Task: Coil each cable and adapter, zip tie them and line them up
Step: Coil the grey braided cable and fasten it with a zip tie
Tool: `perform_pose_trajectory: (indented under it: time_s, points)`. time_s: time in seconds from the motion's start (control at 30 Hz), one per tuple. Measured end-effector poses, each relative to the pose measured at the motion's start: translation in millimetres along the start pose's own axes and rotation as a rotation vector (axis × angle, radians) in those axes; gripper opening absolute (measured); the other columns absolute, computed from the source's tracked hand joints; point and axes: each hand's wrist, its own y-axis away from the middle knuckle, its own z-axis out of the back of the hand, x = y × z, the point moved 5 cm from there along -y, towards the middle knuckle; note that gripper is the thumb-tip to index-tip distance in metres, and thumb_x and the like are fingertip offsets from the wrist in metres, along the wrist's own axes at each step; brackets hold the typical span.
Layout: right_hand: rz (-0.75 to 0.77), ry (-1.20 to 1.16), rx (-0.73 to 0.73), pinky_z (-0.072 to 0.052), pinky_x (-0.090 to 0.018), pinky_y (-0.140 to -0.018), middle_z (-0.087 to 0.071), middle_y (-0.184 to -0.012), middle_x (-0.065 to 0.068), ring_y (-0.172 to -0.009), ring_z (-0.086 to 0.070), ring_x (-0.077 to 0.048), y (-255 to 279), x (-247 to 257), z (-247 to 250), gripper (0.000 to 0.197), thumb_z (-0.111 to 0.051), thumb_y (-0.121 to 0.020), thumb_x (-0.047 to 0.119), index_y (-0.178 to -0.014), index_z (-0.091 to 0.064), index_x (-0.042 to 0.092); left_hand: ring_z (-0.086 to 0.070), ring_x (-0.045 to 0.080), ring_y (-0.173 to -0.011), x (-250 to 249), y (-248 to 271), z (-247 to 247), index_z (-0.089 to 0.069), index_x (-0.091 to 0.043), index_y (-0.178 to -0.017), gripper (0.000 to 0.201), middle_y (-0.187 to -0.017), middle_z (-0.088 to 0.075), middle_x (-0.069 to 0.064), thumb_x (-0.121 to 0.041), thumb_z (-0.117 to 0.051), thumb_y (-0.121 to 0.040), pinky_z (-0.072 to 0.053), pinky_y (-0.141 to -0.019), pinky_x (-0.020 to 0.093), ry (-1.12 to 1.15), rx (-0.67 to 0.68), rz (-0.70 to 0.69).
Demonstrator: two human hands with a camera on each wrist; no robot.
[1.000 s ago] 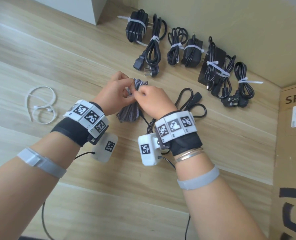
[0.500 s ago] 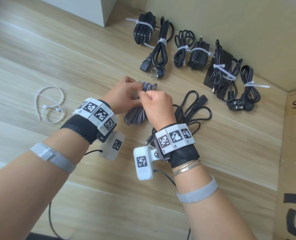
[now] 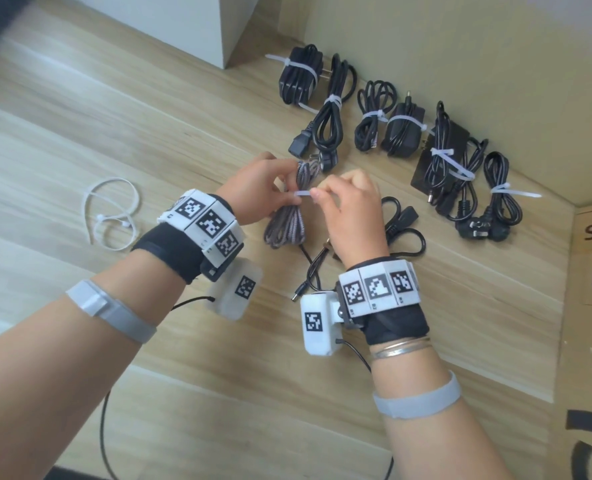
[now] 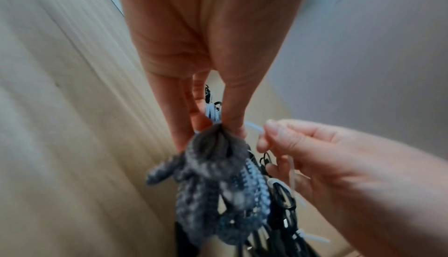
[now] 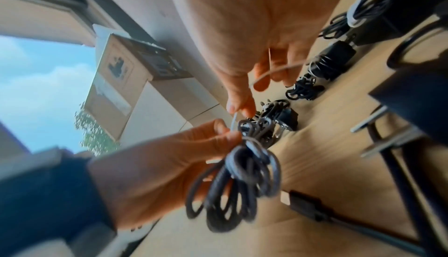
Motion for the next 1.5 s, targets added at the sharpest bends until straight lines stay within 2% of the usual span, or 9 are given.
perform_pose_trajectory:
  time_s: [0.2,0.3,0.5,0.67,0.83,1.0,1.13,1.27,1.5]
  points:
    - [0.042,0.125,-0.221,-0.021,-0.017,-0.070,-0.057,-0.088,-0.005,-0.087,-0.040,-0.019,2.8,6.4,12.5,0.014,-0.063,-0.086,0.026,-0.083,-0.075,0.018,-0.057,0.011,-0.067,-11.6,-1.3,3.8,-0.046,-0.020,-0.065,0.028,-0.089,-0.039,-0.009,-0.012,-0.067,-0.083,-0.052,-0.049,0.014,0.127,-0.046,0.000]
    - [-0.004,0.010,-0.078,-0.042,-0.031,-0.076,-0.070,-0.091,-0.008,-0.088,-0.060,-0.028,0.5,9.0,10.4,0.021,-0.053,-0.093,0.021,-0.099,-0.073,0.015,-0.058,0.010,-0.067,-17.2,-1.4,3.7,-0.046,-0.020,-0.066,0.027,-0.091,-0.040,-0.006,-0.013,-0.065,-0.084,-0.054,-0.053,0.016,0.201,-0.064,-0.005]
    - [-0.264,-0.124,0.279,-0.043,-0.031,-0.097,-0.061,-0.126,-0.001,-0.117,-0.054,-0.019,8.9,5.1,9.6,0.045,-0.053,-0.090,0.035,-0.132,-0.050,0.017,-0.059,0.008,-0.070,-25.9,-0.3,-6.6,-0.052,-0.015,-0.077,0.018,-0.095,-0.040,0.001,-0.005,-0.053,-0.091,-0.058,-0.064,0.022,0.293,0.011,-0.005]
    - [-0.298,-0.137,0.297,-0.049,-0.037,-0.090,-0.069,-0.108,0.000,-0.101,-0.063,-0.017,10.3,-9.0,5.0,0.033,-0.063,-0.082,0.027,-0.113,-0.062,0.016,-0.058,0.013,-0.067,-22.5,0.6,-11.3,-0.049,-0.021,-0.085,0.038,-0.090,-0.045,-0.001,0.012,-0.031,-0.090,-0.058,-0.063,0.027,0.307,0.057,-0.025]
    - [-0.316,-0.224,0.229,-0.049,-0.036,-0.091,-0.069,-0.106,0.000,-0.102,-0.062,-0.016,11.3,-16.1,11.2,0.025,-0.057,-0.083,0.016,-0.106,-0.065,0.013,-0.059,0.012,-0.071,-15.6,2.8,-4.7,-0.029,-0.027,-0.076,0.043,-0.086,-0.062,-0.005,0.016,-0.022,-0.076,-0.039,-0.059,0.016,0.202,-0.101,-0.090]
    - [-0.349,-0.332,0.173,-0.051,-0.038,-0.084,-0.072,-0.094,0.002,-0.089,-0.065,-0.018,10.9,-26.8,9.2,0.022,-0.056,-0.082,0.016,-0.101,-0.067,0.015,-0.063,0.025,-0.084,-0.7,4.0,-20.0,-0.048,-0.024,-0.080,0.041,-0.090,-0.063,-0.001,0.014,-0.032,-0.080,-0.050,-0.072,0.031,0.111,0.043,-0.052]
    - [-0.356,-0.417,0.152,-0.051,-0.039,-0.081,-0.072,-0.089,0.001,-0.083,-0.065,-0.017,12.3,-29.7,8.1,0.022,-0.056,-0.080,0.019,-0.098,-0.067,0.016,-0.059,-0.005,-0.070,-4.3,5.5,-29.8,-0.061,-0.021,-0.087,0.034,-0.084,-0.065,-0.004,0.007,-0.042,-0.091,-0.047,-0.065,0.013,0.244,0.181,-0.076]
    - [-0.353,-0.480,0.160,-0.049,-0.035,-0.069,-0.070,-0.081,0.001,-0.069,-0.058,-0.011,14.4,-29.2,9.9,0.018,-0.056,-0.080,0.018,-0.093,-0.067,0.014,-0.057,-0.001,-0.064,-1.2,6.0,-32.8,-0.064,-0.023,-0.088,0.027,-0.071,-0.066,-0.015,-0.004,-0.047,-0.094,-0.047,-0.060,0.013,0.386,0.240,-0.032]
    - [-0.318,-0.428,0.191,-0.053,-0.044,-0.085,-0.072,-0.093,0.000,-0.089,-0.066,-0.022,14.6,-30.6,8.1,0.024,-0.058,-0.079,0.022,-0.101,-0.066,0.016,-0.055,-0.002,-0.063,-2.1,3.7,-36.4,-0.063,-0.015,-0.089,0.023,-0.070,-0.069,-0.013,-0.003,-0.045,-0.094,-0.047,-0.064,0.012,0.509,0.218,0.000]
